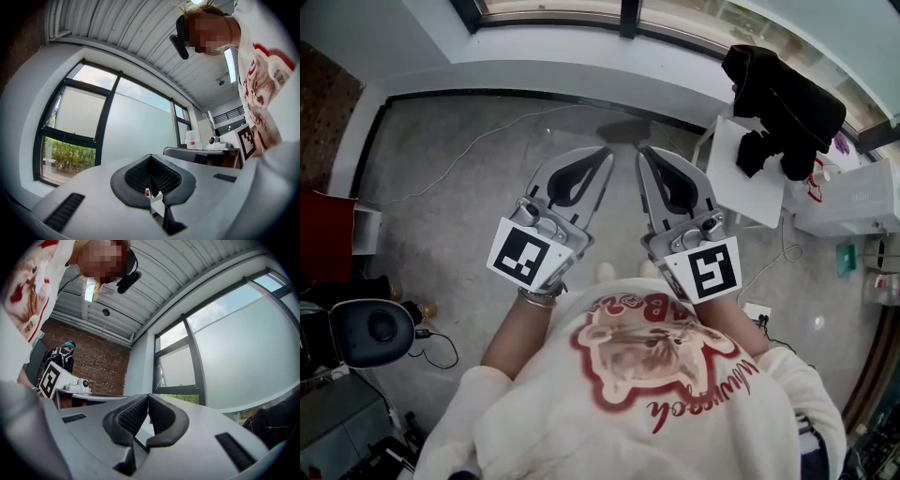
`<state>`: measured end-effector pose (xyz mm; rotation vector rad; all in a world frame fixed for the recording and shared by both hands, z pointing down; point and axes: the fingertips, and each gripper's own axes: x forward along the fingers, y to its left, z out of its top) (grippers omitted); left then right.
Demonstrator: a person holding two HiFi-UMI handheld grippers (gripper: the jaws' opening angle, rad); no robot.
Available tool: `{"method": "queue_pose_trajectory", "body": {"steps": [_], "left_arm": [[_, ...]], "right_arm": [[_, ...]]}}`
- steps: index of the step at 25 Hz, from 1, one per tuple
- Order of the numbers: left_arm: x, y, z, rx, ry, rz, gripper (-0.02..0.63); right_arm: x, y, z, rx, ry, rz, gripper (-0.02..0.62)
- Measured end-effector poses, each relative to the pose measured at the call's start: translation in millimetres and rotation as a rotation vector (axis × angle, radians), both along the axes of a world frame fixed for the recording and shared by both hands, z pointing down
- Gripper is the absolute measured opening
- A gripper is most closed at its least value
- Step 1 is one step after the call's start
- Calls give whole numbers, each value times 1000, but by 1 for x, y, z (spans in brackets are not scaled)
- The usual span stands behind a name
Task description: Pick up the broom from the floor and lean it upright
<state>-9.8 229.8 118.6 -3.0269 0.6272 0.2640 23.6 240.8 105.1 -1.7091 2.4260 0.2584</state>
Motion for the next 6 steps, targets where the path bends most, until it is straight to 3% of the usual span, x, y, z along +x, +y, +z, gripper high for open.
{"method": "queue_pose_trajectory", "body": {"steps": [6], "left_arm": [[0,-1,2,6,-5,-2,17]], "right_arm": [[0,1,2,0,2,4,25]]}}
